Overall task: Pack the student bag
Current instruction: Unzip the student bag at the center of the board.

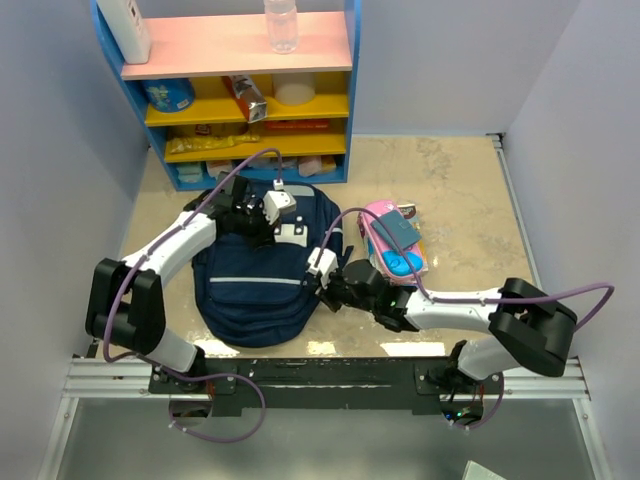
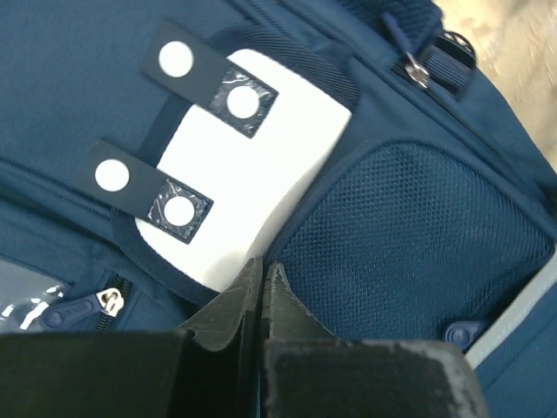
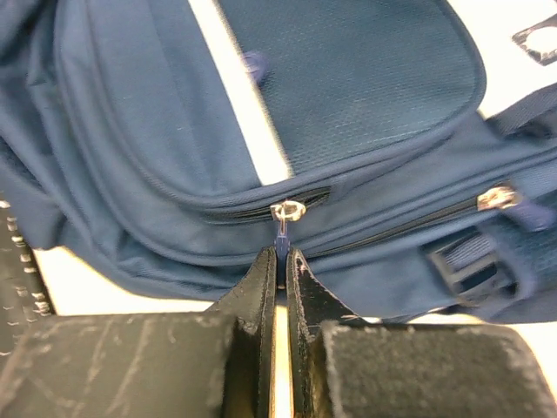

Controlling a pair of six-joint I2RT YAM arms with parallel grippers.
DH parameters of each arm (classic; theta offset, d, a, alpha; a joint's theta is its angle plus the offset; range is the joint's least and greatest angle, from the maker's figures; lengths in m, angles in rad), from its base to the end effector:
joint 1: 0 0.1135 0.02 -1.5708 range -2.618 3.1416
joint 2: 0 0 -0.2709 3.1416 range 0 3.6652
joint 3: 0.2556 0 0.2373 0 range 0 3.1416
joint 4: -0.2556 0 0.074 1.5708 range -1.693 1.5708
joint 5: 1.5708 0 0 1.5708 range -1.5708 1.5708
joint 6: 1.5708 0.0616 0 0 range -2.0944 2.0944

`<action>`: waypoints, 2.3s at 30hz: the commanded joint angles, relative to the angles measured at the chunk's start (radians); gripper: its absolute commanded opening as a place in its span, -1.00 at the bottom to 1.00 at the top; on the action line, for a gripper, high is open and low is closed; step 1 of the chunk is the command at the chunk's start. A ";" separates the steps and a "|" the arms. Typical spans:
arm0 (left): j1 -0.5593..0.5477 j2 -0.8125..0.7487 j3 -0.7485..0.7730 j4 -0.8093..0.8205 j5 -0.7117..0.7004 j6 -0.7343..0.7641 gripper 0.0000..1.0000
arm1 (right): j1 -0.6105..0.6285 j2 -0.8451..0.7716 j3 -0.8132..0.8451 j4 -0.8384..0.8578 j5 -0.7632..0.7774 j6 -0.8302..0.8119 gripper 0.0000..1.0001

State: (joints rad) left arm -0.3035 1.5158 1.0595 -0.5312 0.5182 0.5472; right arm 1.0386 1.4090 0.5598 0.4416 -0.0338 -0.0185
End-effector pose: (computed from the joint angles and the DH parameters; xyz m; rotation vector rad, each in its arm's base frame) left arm 0.2847 -0.1211 0.2303 1.1888 2.1517 -0.5553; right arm 0.1492 0.2574 0.1944 -1.0509 1.7546 0.6866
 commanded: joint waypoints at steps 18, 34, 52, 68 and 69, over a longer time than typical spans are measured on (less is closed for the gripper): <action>0.007 0.070 0.020 0.274 -0.109 -0.267 -1.00 | 0.304 0.185 0.288 -0.285 0.148 0.436 -1.00; 0.466 -0.117 0.037 -0.102 0.006 0.127 -0.05 | 0.012 0.149 0.324 -0.518 0.342 0.517 -1.00; 0.405 -0.176 -0.331 -0.098 -0.026 0.415 -0.35 | -0.017 0.215 0.552 -0.774 0.357 0.476 -1.00; 0.256 -0.238 -0.440 0.094 -0.029 0.277 -0.40 | 0.021 0.283 0.643 -0.819 0.296 0.489 -1.00; 0.221 -0.249 -0.450 0.106 -0.050 0.254 -0.41 | 0.046 0.288 0.660 -0.823 0.287 0.492 -1.00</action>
State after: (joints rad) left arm 0.0341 1.2846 0.6788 -0.5442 0.4709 0.8818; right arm 1.0351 1.6855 1.1366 -0.3897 0.2943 0.4671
